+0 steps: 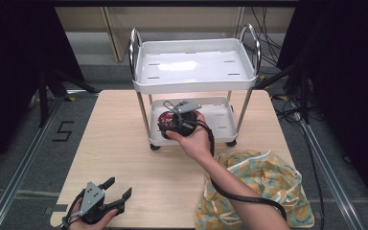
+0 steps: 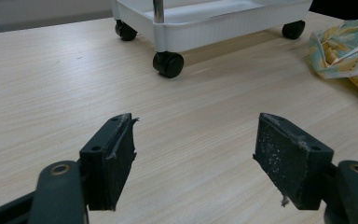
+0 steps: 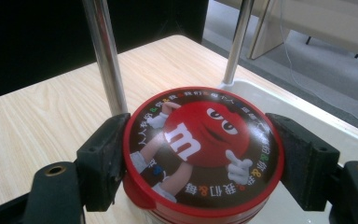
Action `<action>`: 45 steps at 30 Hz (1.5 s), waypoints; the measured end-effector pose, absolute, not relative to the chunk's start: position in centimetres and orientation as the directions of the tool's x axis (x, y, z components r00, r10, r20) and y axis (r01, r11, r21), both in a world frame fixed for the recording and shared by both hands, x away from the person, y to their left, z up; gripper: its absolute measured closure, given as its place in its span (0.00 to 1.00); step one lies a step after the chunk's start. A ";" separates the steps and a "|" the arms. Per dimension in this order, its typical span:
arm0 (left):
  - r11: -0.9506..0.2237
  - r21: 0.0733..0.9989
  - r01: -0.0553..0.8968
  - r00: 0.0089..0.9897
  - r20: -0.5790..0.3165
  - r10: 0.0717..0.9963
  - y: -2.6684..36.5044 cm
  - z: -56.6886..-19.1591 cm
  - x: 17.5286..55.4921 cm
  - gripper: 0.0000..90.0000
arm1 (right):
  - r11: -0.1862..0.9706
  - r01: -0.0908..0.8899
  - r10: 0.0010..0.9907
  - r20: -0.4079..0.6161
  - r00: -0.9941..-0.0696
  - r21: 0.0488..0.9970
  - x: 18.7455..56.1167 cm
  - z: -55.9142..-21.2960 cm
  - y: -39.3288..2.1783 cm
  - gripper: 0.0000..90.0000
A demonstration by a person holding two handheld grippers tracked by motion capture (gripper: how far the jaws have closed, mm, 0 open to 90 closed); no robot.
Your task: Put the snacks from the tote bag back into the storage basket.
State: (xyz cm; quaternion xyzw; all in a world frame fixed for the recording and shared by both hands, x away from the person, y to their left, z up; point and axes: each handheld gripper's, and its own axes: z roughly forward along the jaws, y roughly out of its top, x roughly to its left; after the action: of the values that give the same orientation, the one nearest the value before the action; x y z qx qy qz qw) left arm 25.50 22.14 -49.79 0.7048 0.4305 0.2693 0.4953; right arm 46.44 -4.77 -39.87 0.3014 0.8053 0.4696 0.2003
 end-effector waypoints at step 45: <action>-0.139 0.930 0.340 0.484 -0.047 0.874 22.2 -49.8 25.5 0.31 | 0.379 0.382 0.710 0.000 -0.704 0.843 47.5 -41.2 -3.1 0.30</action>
State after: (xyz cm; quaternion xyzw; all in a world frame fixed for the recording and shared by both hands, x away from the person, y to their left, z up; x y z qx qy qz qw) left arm 25.50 22.19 -49.79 0.7049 0.4305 0.2693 0.4952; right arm 47.50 -3.11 -41.19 0.3374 0.8094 0.4437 0.1848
